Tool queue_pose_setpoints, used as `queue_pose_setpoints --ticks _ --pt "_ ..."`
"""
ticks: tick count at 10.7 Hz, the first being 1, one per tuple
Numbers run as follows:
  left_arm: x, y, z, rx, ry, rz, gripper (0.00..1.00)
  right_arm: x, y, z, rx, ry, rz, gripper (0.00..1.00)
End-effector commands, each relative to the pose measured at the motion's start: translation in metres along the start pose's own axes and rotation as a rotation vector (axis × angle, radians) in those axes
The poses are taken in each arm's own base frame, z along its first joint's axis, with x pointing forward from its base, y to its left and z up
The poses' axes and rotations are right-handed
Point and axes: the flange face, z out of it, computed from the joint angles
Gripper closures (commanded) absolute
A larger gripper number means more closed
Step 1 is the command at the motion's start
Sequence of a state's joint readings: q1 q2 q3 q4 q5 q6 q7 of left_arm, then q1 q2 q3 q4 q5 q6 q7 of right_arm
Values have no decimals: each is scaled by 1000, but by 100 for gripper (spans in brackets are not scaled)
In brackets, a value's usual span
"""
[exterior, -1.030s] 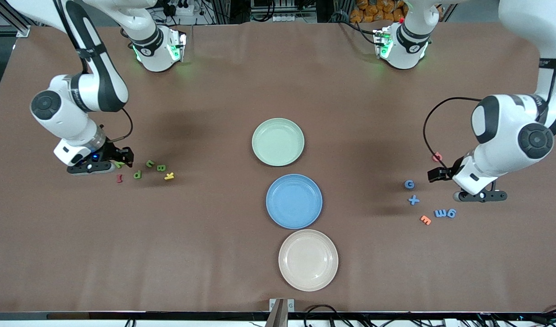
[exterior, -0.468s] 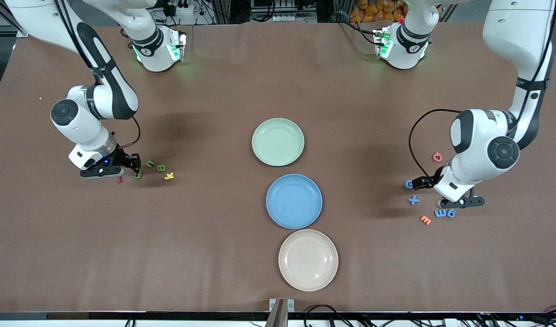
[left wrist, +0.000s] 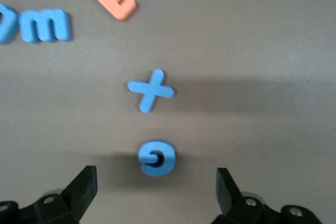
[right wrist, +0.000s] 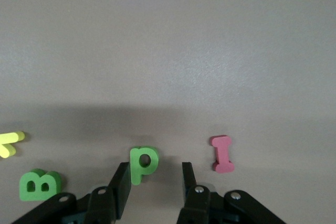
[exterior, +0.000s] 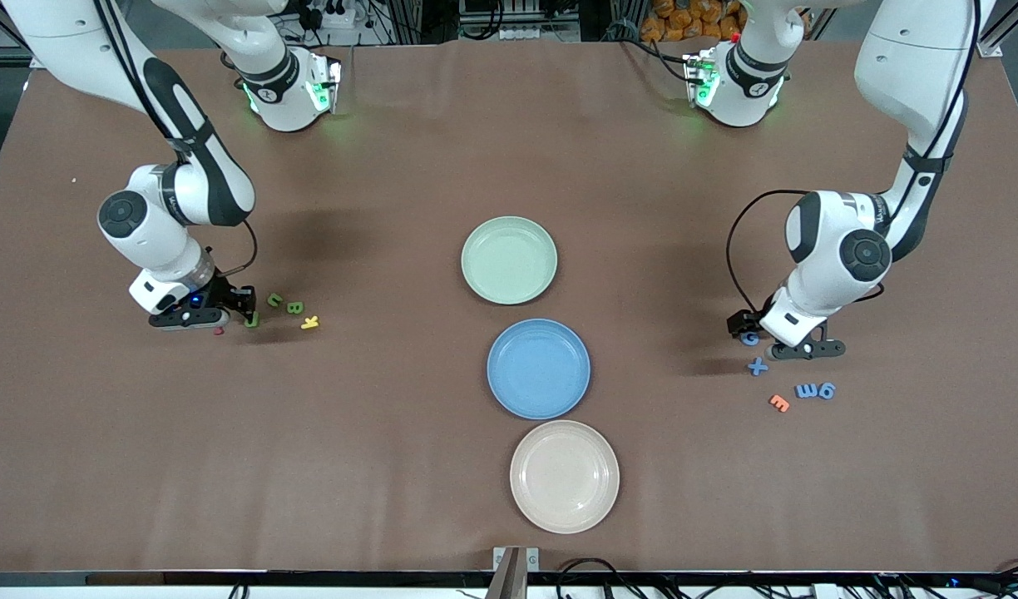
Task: Sort letters by color into matching plates
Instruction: 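Lower the right gripper onto green p while the left gripper lowers onto blue e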
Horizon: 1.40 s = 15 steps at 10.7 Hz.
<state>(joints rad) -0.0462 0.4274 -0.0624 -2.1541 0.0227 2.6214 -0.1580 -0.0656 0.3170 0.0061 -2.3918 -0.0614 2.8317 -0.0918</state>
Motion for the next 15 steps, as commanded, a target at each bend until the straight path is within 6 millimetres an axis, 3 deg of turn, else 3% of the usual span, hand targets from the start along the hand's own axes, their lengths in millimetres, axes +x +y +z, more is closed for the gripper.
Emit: queue_pose_setpoints --ticks 1,4,12,13,14,15 --pt "-6 16 18 14 -15 39 0 5 0 9 -3 1 -6 53" --pt "3 16 34 13 -26 109 0 11 0 7 0 6 6 53" --pt "7 6 34 14 -24 161 0 12 -8 20 4 -12 29 53" --pt "8 4 33 14 -22 158 29 13 -8 22 4 -12 29 53" --pt "8 -3 32 14 -22 154 93 13 -8 22 5 -12 30 53" --pt "9 -8 31 13 -20 150 100 13 -8 23 5 -12 30 54"
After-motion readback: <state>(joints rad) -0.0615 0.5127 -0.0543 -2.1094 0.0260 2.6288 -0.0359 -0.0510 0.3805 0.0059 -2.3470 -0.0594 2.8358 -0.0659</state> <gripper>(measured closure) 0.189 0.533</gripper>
